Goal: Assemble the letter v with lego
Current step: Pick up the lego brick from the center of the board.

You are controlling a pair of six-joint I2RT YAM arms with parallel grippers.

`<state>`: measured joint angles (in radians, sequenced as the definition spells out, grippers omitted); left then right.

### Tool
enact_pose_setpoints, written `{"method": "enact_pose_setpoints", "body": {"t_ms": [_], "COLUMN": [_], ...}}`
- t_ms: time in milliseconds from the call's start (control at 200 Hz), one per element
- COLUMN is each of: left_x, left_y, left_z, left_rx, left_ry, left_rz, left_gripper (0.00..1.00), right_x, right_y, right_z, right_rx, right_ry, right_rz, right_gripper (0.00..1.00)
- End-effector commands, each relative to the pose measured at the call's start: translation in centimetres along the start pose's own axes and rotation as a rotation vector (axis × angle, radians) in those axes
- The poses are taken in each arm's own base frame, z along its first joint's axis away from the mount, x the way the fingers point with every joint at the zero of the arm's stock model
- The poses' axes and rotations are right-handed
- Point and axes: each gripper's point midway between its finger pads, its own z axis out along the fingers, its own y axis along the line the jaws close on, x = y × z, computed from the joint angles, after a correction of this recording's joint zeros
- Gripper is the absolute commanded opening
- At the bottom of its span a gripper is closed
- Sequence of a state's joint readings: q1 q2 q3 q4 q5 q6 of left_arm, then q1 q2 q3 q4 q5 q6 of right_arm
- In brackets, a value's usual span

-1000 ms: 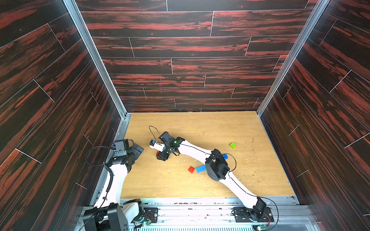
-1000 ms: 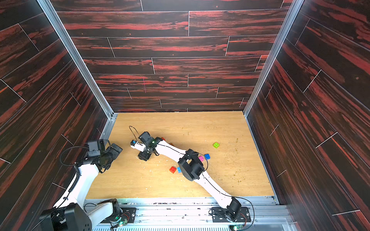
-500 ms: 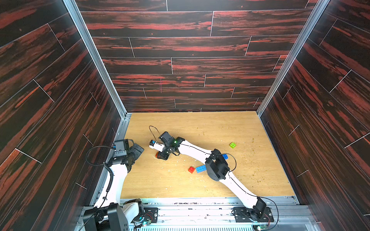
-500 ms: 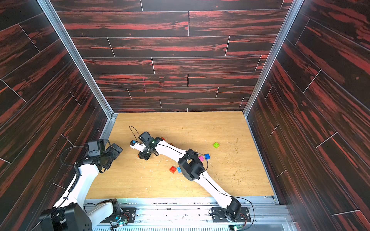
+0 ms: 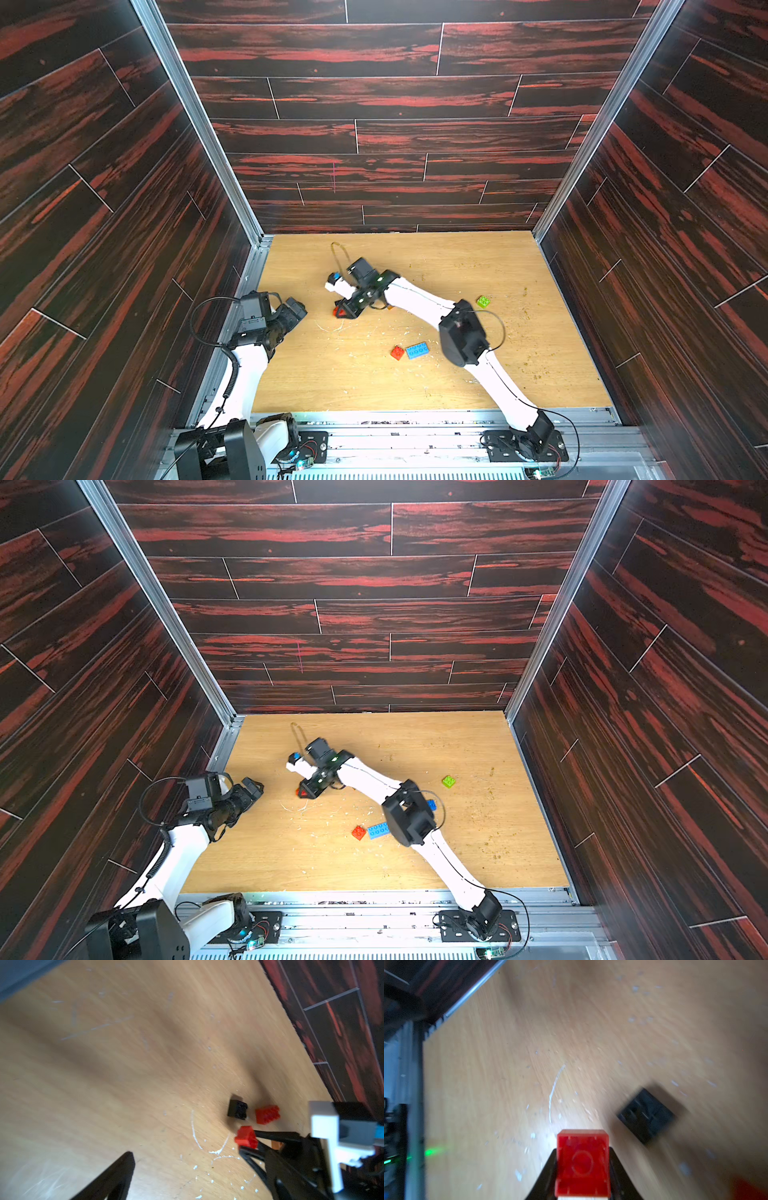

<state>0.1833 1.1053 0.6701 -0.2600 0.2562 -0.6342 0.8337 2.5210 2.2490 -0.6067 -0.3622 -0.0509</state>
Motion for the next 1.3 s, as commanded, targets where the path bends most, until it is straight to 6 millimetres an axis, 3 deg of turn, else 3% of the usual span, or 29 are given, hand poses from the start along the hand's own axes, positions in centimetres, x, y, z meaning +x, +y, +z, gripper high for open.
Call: {"method": "enact_pose_setpoints", "body": {"t_ms": [0,185,331,441,581,837,987,1197,1293], "left_x": [0.2,1.8,4.3,5.1,5.8,9.4,11.2,11.3,11.3], "left_y": [-4.0,-8.3,-10.8,-13.4,-14.7,-18.7,-22.0,-25.4,-26.3], "left_z": [0.1,0.9,2.1,1.6,1.3,3.1,3.4,3.0,2.9], "left_rx": [0.127,0.291,0.305,0.395,0.427,0.551,0.616,0.751,0.784], "left_ry": [-0.019,-0.029,0.004,-0.083,-0.166,-0.187,-0.228,-0.271,-0.279], "left_rz": [0.154,0.269,0.452,0.554,0.668,0.906,1.091,1.133,1.137], "left_gripper": [1.0,1.0,1.0,0.99,0.99,0.96,0.97,1.0,0.97], "right_x": [-2.4,-2.0,-2.6,-2.9,-2.4,-1.2,-0.4,0.7,1.2], "right_y": [1.4,0.4,0.3,0.3,0.1,0.4,0.8,0.2,-0.3], "right_z": [-5.1,-9.4,-12.2,-14.1,-16.9,-21.4,-22.3,-22.6,-22.5], "right_rx": [-0.057,-0.052,-0.091,-0.147,-0.226,-0.383,-0.422,-0.442,-0.482], "right_ry": [-0.091,-0.165,-0.285,-0.355,-0.429,-0.509,-0.492,-0.498,-0.499], "right_rz": [0.064,0.191,0.295,0.372,0.454,0.566,0.595,0.637,0.672], "right_gripper": [0.32,0.33,0.34,0.34,0.34,0.34,0.35,0.36,0.36]}}
